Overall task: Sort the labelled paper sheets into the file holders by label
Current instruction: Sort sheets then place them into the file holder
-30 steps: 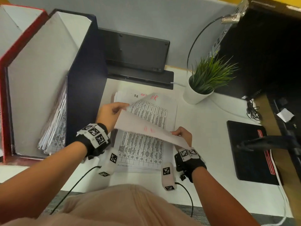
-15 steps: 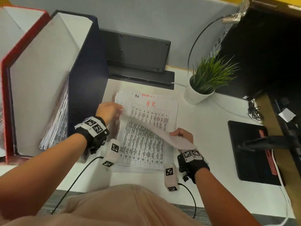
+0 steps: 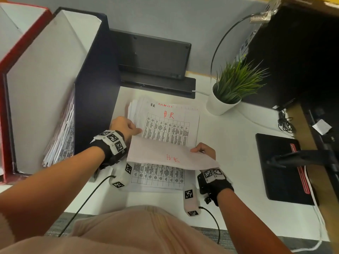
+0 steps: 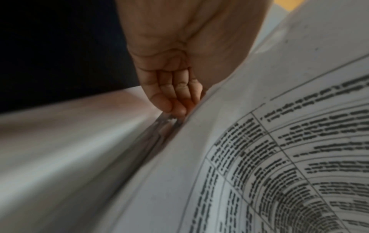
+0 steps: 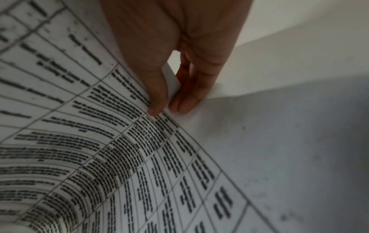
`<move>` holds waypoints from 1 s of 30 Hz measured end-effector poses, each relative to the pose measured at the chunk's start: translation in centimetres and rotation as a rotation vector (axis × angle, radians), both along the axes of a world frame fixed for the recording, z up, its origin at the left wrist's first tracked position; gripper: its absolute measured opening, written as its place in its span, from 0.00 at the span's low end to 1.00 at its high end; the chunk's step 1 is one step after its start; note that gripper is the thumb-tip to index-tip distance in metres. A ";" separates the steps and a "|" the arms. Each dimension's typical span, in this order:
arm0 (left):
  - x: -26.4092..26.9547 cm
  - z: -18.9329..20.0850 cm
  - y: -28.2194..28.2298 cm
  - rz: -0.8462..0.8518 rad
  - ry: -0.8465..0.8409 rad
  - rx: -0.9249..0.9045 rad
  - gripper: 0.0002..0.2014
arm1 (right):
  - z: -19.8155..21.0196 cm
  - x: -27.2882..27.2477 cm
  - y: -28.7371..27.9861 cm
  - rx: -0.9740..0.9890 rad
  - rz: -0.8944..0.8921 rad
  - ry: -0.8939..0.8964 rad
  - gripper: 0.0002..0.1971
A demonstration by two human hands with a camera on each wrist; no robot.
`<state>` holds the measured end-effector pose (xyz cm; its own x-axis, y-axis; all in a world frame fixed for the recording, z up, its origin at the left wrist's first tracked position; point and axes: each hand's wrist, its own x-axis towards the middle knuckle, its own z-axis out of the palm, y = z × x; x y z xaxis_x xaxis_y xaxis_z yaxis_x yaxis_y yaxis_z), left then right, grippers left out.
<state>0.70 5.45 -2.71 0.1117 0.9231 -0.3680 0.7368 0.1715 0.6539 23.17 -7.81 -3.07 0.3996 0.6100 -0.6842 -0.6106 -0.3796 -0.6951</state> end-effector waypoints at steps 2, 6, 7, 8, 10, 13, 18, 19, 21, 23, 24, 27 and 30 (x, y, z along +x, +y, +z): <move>0.0 0.0 -0.2 -0.008 -0.010 0.017 0.13 | -0.2 0.1 0.1 -0.001 -0.035 -0.011 0.26; 0.0 0.4 -0.7 -0.048 -0.015 0.060 0.13 | -0.4 0.2 0.2 0.031 -0.034 -0.010 0.28; 0.0 0.5 -0.8 -0.062 -0.017 0.069 0.13 | -0.4 0.2 0.2 0.028 -0.047 -0.013 0.25; 0.0 0.6 -0.9 -0.071 -0.016 0.074 0.13 | -0.5 0.1 0.3 0.018 -0.057 -0.023 0.21; -0.1 0.7 -1.0 -0.080 -0.017 0.077 0.13 | -0.8 0.0 0.4 -0.014 -0.047 -0.040 0.14; 0.1 0.9 -1.0 -0.086 -0.008 0.082 0.13 | -1.0 0.1 0.4 -0.021 -0.047 -0.034 0.16; 0.3 1.1 -1.3 -0.168 0.134 0.113 0.19 | -1.0 0.2 0.5 0.007 -0.033 -0.064 0.25; 0.4 1.2 -1.5 -0.178 0.170 0.160 0.17 | -1.1 0.3 0.4 0.023 -0.032 -0.065 0.27; 0.2 1.2 -1.9 -0.161 0.160 0.339 0.10 | -1.4 0.3 0.4 0.021 -0.012 -0.108 0.26; 0.0 1.0 -2.4 -0.137 0.003 0.490 0.06 | -1.7 0.4 0.3 -0.015 0.027 -0.155 0.22; 0.0 0.9 -2.5 -0.116 -0.100 0.490 0.05 | -1.9 0.5 0.3 -0.031 0.020 -0.158 0.23; -0.1 0.6 -2.5 0.058 -0.375 0.237 0.09 | -2.8 0.8 0.3 -0.034 0.027 -0.239 0.24; -0.1 0.4 -2.4 0.158 -0.521 0.047 0.10 | -3.3 0.7 0.3 -0.053 0.142 -0.511 0.14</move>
